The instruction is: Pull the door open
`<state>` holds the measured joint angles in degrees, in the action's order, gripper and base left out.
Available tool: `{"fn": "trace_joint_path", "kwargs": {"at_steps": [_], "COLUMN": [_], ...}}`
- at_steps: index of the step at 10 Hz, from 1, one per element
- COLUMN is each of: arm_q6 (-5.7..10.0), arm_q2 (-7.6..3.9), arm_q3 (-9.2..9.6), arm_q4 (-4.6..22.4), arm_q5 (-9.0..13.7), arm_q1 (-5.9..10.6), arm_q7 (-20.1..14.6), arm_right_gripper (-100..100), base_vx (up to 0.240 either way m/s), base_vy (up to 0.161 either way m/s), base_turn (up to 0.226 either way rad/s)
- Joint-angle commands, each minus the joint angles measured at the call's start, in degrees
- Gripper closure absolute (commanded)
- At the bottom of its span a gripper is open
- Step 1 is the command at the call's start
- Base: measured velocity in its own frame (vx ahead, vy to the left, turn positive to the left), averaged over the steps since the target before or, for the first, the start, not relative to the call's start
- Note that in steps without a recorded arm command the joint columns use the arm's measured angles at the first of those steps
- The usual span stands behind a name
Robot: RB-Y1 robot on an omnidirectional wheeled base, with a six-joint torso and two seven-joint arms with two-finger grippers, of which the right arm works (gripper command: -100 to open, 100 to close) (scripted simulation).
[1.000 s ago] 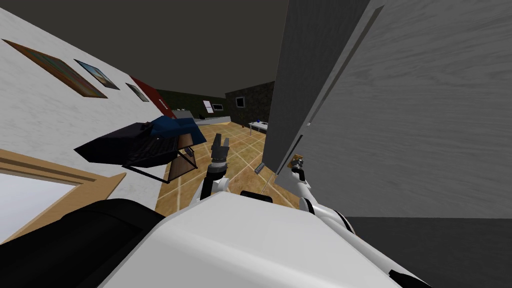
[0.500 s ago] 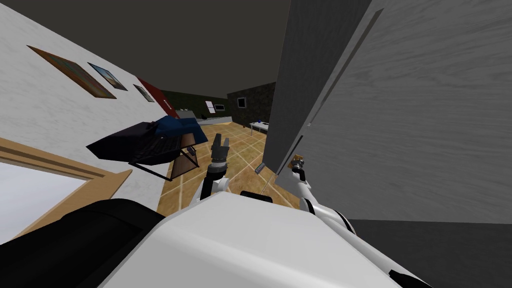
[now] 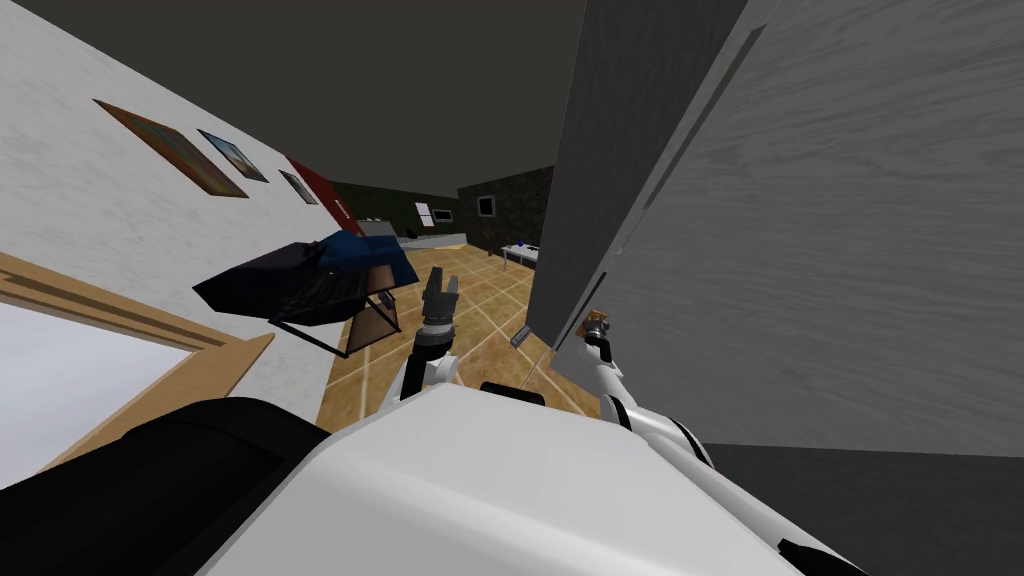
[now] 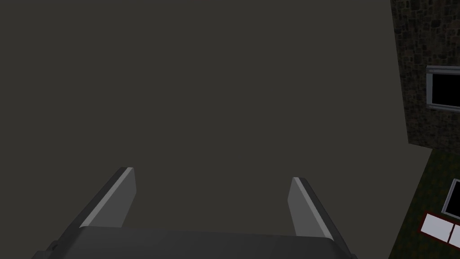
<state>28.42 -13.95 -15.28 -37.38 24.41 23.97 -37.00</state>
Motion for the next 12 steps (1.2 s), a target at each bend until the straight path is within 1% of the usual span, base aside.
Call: {"fn": "trace_joint_path", "kwargs": {"at_steps": [1,2,3,4,6,7,9,10,12], "arm_q6": [-0.64,-0.59,-0.55,-0.55,-0.46,-0.46,-0.38,-0.38,-0.3], "arm_q2": [0.2,0.07,-0.06,-0.06,-0.29,-0.29,-0.51,-0.51,-0.73], "arm_q3": [-0.11,0.08,0.27,0.27,0.6,0.6,0.92,0.92,1.23], "arm_q4": [-0.82,-0.8,-0.78,-0.78,-0.74,-0.74,-0.7,-0.7,-0.67], "arm_q5": [0.45,1.02,1.59,1.59,2.59,2.59,3.57,3.57,4.51], "arm_q1": [-0.89,-0.93,-0.98,-0.98,-1.06,-1.06,-1.13,-1.13,-1.21], "arm_q7": [-1.77,-3.93,-5.42,-6.08,-9.56,-9.94,-13.27,-13.76,-17.45], "arm_right_gripper": [100,100,100,100,100,100,100,100,100], "base_vx": [-0.011,-0.009,-0.015,-0.01,-0.012,-0.011,-0.012,-0.008,-0.009], "base_vy": [-0.017,-0.014,-0.02,-0.018,-0.012,-0.014,-0.014,-0.015,-0.014], "base_turn": [0.027,0.025,0.047,0.026,0.038,0.015,0.036,0.023,0.036]}}
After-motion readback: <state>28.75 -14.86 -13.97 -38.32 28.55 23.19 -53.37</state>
